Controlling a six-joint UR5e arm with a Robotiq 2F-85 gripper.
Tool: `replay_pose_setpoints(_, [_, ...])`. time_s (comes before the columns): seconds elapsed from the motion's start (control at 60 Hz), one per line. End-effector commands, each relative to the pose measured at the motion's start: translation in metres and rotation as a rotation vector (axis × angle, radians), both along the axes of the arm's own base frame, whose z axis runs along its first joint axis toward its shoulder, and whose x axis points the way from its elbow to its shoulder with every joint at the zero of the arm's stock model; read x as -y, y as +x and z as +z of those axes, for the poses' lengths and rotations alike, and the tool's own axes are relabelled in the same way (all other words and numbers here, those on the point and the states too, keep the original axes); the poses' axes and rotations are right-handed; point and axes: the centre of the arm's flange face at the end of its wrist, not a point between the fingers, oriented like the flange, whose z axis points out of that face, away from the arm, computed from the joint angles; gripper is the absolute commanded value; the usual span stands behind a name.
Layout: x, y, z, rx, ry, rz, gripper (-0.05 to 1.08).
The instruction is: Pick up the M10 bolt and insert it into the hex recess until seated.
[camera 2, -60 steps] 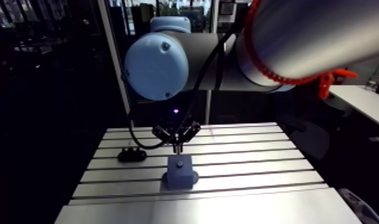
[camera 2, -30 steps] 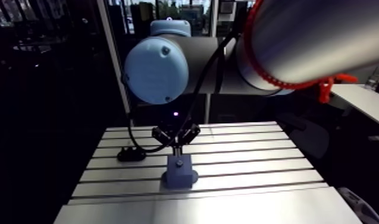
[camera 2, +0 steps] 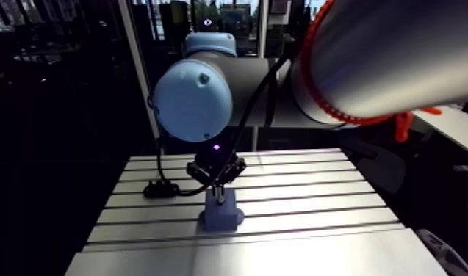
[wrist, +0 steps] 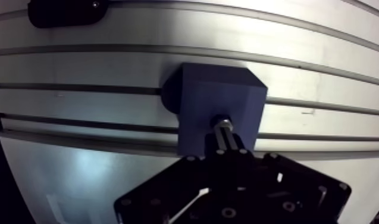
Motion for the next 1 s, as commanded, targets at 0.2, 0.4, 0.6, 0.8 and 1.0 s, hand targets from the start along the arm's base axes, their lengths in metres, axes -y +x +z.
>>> replay_pose_setpoints(0.2, [-0.001, 0.001, -0.005, 0.003, 0.0, 0.024, 1.07])
replay_pose_setpoints(0.4, [-0.001, 0.0, -0.008, 0.009, -0.001, 0.027, 1.07])
replay_pose_setpoints(0.6, [-0.002, 0.0, -0.008, 0.008, 0.0, 0.026, 1.08])
replay_pose_setpoints(0.8, [-0.005, -0.001, -0.012, 0.015, -0.002, 0.032, 1.07])
replay_pose_setpoints(1.0, [-0.005, -0.002, -0.015, 0.022, -0.004, 0.032, 1.07])
